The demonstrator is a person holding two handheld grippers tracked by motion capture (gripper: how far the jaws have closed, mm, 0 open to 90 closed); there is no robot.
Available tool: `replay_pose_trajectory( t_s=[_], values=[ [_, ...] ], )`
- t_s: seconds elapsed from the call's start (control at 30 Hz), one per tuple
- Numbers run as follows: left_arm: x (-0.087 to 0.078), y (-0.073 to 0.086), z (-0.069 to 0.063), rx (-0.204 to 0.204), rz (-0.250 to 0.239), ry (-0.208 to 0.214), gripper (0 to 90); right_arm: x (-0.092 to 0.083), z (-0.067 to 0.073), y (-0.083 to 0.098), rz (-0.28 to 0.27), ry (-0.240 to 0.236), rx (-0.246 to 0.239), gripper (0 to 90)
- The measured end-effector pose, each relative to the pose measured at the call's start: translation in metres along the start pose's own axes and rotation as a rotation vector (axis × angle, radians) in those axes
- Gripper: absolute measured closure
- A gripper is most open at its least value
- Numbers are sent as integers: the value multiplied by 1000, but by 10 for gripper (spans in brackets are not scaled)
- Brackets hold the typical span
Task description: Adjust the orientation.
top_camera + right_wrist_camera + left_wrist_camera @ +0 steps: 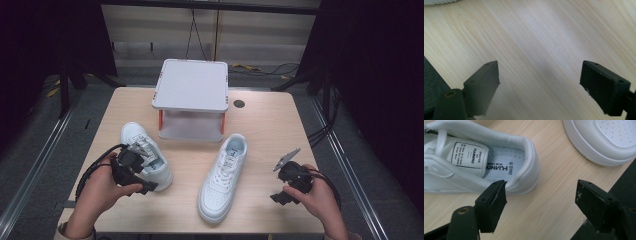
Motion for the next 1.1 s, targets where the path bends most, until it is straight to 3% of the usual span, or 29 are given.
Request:
replay_pose_trajectory(
  t_s=[0.57,0.77,0.87,0.9,1.1],
  values=[
    [18,-20,-6,48,53,-1,258,11,-3,5,25,-24,8,153],
    [21,-29,-2,63,81,-21,265,15,0,4,33,-38,-5,153],
    [22,-34,2,46,84,-25,269,15,-1,5,31,-38,0,153],
    [24,-36,7,49,107,-30,270,14,-1,5,28,-37,3,153],
    [34,-42,13,50,135,-15,328,14,-2,5,28,-41,6,153]
  ],
)
Point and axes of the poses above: each handheld gripper's, and its own axes: x roughly forward along the jaws, y roughly out of its underside, z roughly to its left, the point moved 3 cm from there along x, roughly forward along the jaws, and after that the axes turned 8 degrees about y, right-handed, at the moved point
